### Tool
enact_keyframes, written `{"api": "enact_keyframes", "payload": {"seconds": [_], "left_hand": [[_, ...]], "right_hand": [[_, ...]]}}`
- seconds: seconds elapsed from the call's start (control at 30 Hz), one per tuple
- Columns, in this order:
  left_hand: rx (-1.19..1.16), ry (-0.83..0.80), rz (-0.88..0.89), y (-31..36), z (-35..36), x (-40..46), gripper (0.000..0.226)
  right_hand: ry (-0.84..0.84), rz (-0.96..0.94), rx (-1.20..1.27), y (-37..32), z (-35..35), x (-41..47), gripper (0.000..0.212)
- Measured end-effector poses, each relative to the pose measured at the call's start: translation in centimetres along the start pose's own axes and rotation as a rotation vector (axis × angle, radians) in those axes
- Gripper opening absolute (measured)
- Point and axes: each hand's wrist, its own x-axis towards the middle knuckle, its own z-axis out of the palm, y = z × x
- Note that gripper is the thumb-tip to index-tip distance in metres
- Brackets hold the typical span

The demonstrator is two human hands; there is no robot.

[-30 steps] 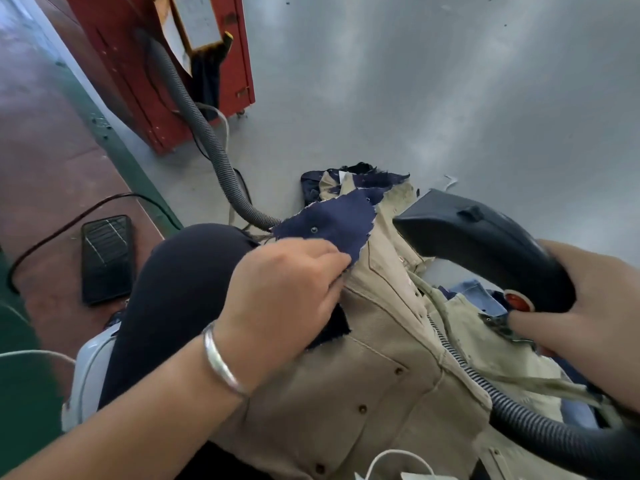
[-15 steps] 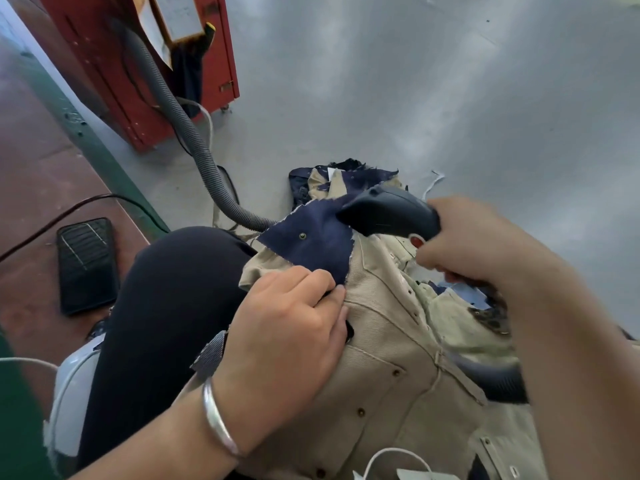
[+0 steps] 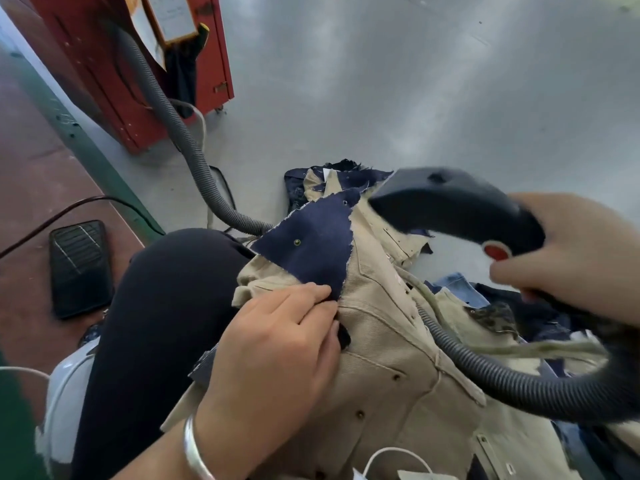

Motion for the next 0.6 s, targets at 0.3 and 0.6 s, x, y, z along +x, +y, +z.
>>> {"api": "enact_keyframes", "payload": {"seconds": [0.3,0.6], "left_hand": [[0.039,-0.047,0.008,-0.1,-0.5,0.4,0.018],[0.088,-0.251,-0.012,-1.1,-1.8,0.7,0.037]], "right_hand": [[-0.026,0.001,-0.098,-2.3,4.1,3.7,0.017],[0.208,0.071,0.112,2.1,2.3,3.8,0.022]]}}
